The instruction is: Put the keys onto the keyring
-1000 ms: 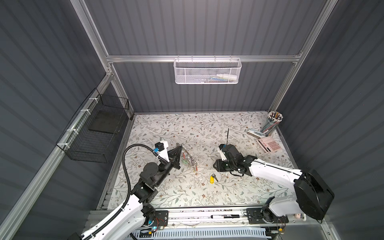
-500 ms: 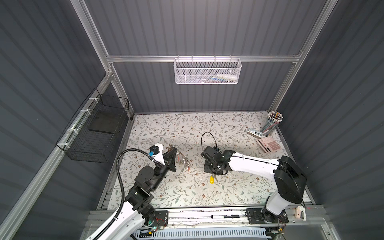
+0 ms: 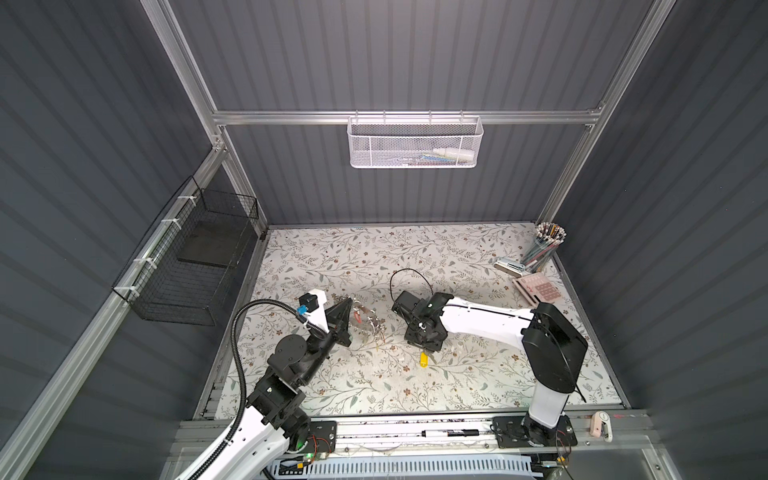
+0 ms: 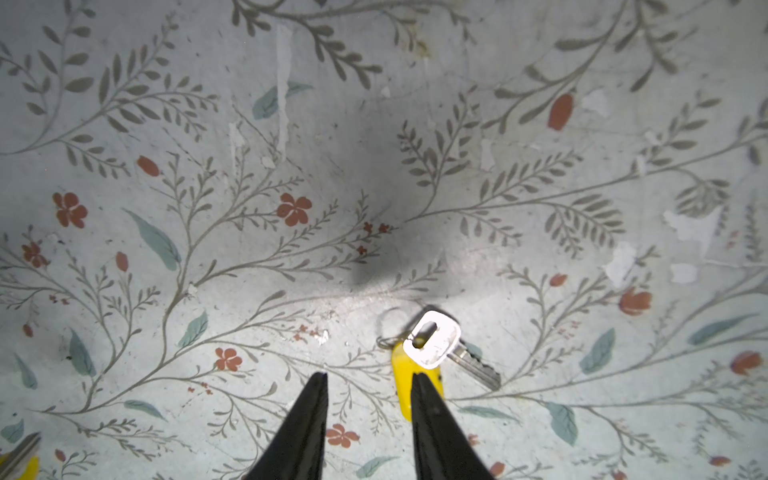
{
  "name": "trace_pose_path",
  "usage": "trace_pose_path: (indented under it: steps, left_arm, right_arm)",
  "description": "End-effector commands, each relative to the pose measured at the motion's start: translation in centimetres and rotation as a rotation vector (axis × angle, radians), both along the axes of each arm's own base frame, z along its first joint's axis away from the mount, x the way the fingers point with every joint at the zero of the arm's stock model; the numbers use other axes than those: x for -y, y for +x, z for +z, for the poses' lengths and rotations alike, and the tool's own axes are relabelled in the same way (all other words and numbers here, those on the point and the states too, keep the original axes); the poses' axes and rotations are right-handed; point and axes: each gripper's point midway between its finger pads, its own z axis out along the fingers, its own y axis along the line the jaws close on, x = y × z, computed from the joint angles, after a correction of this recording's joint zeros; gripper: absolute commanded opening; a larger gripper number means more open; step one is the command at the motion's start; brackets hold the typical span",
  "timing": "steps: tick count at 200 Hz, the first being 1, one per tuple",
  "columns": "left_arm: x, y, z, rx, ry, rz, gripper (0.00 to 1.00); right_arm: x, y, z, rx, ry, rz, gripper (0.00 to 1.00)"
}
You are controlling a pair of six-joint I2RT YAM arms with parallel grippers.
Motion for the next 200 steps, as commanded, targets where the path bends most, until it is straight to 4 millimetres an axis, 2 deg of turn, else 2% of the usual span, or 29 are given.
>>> trace_pose_path:
  steps: [1, 10, 28, 45, 61, 82, 139, 181, 200]
  left_arm:
    - [-0.4, -0.4, 1.8, 0.071, -0.019, 0.011, 0.00]
    - [-0.4, -0.3, 1.7, 0.069, -0.017, 0.012, 0.00]
    - [-0.4, -0.3, 1.6, 0.068, -0.018, 0.013, 0.00]
    - [-0.7, -0.3, 1.8, 0.071, -0.021, 0.024, 0.00]
    - [-1.0, -0.5, 2.3, 0.080, -0.031, 0.035, 0.00]
    - [-1.1, -0.6, 2.8, 0.082, -0.038, 0.034, 0.00]
    - [-1.4, -0.9, 3.2, 0.081, -0.056, 0.034, 0.00]
    - [-1.5, -0.9, 3.4, 0.083, -0.054, 0.040, 0.00]
    - [-1.6, -0.8, 3.3, 0.081, -0.045, 0.045, 0.00]
  right_arm:
    - [0.9, -0.5, 0.1, -0.010, -0.057, -0.008, 0.30]
    - [0.8, -0.5, 0.6, 0.023, -0.069, 0.014, 0.30]
    - [-0.7, -0.4, 1.4, 0.091, 0.007, 0.096, 0.31]
    - [-1.1, -0.8, 1.4, 0.109, 0.054, 0.115, 0.18]
    - [-1.0, -1.5, 0.6, 0.072, 0.057, 0.127, 0.00]
    - [-1.3, -2.6, -0.9, 0.004, 0.064, 0.132, 0.00]
    - [-1.0, -3.8, -3.0, -0.046, 0.076, 0.113, 0.00]
    - [1.0, -4.2, -4.9, -0.099, 0.039, 0.054, 0.00]
    - [2.2, -4.4, -5.2, -0.101, 0.022, 0.019, 0.00]
